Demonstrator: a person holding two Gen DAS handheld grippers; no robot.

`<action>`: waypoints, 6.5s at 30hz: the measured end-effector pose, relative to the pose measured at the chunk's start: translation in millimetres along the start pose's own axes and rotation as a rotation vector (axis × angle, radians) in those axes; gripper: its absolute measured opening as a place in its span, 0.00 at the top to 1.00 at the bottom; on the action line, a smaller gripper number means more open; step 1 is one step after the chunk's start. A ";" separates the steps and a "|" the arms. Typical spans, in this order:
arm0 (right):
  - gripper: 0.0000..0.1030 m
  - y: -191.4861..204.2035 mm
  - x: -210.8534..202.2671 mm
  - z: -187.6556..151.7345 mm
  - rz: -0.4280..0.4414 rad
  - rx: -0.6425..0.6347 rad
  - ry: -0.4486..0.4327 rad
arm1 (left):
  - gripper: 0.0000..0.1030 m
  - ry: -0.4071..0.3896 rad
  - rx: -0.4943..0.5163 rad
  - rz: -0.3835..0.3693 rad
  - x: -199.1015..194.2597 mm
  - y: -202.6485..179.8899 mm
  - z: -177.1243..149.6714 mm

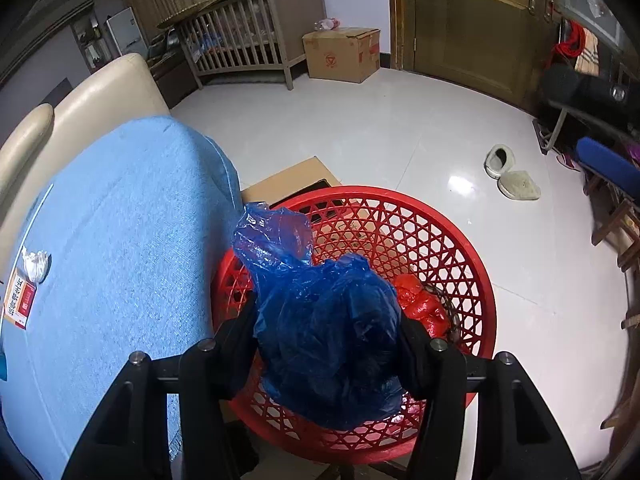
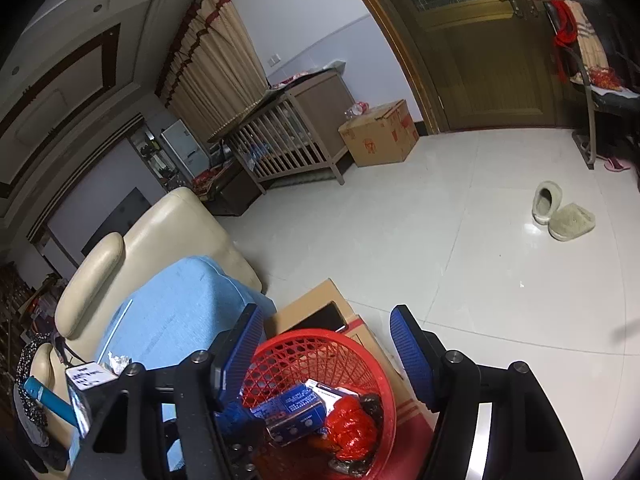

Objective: Collect trash
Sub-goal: 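Lower the blue bag into the basket and open the left gripper, then move both grippers back over the table toward the tissue and box, then grasp the white tissue with the right gripper while the left grasps the yellow medicine box, then carry the tissue and medicine box over the red basket with both grippers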

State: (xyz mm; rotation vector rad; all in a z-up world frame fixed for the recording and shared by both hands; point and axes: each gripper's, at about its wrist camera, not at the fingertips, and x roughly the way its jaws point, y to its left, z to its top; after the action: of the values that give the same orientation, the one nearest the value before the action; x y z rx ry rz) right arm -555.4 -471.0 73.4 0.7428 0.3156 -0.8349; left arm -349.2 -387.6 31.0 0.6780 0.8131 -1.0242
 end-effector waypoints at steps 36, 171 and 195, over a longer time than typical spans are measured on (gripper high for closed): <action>0.27 110.4 23.6 -34.7 0.098 -0.230 0.143 | 0.27 -0.061 -0.321 -0.016 -46.3 145.5 -50.2; 0.61 372.4 67.8 -231.5 0.493 -0.725 0.472 | 0.51 -0.065 -0.780 0.400 -131.6 333.9 -209.7; 0.61 268.2 43.1 -171.1 0.419 -0.555 0.367 | 0.51 -0.095 -0.607 0.362 -135.0 251.9 -158.8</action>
State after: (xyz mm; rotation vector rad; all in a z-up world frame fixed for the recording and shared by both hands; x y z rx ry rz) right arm -318.1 -255.7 55.2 0.4087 0.6620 -0.1858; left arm -197.5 -103.6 87.6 0.2366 0.8259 -0.4384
